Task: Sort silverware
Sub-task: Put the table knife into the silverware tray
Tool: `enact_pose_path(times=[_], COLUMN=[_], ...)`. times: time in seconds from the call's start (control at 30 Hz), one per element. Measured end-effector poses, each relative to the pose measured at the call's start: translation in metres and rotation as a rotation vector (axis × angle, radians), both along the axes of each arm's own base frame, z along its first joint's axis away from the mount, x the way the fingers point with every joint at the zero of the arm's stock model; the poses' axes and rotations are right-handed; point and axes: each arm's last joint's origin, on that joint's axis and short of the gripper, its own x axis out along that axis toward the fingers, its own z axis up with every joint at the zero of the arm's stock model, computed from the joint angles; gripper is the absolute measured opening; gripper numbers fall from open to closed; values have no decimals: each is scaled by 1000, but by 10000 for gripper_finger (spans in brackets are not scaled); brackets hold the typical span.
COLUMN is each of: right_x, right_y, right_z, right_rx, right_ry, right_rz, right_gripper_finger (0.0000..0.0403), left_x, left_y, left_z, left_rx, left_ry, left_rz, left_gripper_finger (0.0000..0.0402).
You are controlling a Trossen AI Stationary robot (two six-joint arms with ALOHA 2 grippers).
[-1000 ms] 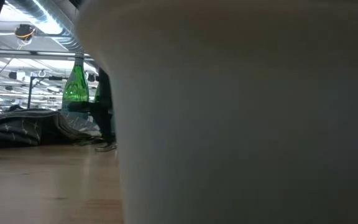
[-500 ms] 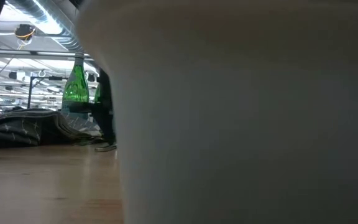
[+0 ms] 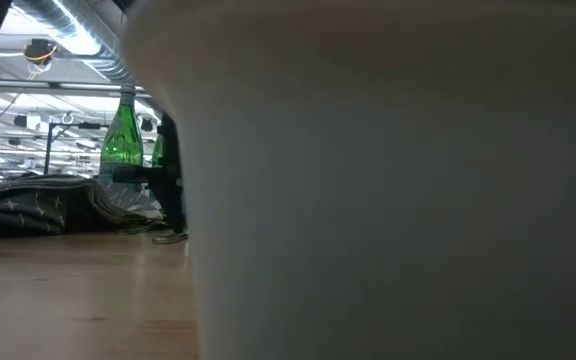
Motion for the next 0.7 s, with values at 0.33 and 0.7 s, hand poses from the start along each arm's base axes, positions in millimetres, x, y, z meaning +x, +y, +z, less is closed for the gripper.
enact_pose_path(times=[0.33, 0.7], right_x=[-16, -21], right_y=[-3, -3], right_z=[-44, -62], right_rx=[45, 38], right_ry=[3, 67], right_rz=[-133, -187], right_gripper_finger=[127, 127], left_x=[-4, -10], left_y=[-1, -3], left_z=[-1, -3], left_rx=[-11, -44], left_ry=[38, 102], left_rz=[17, -6], left_gripper_finger=[52, 31])
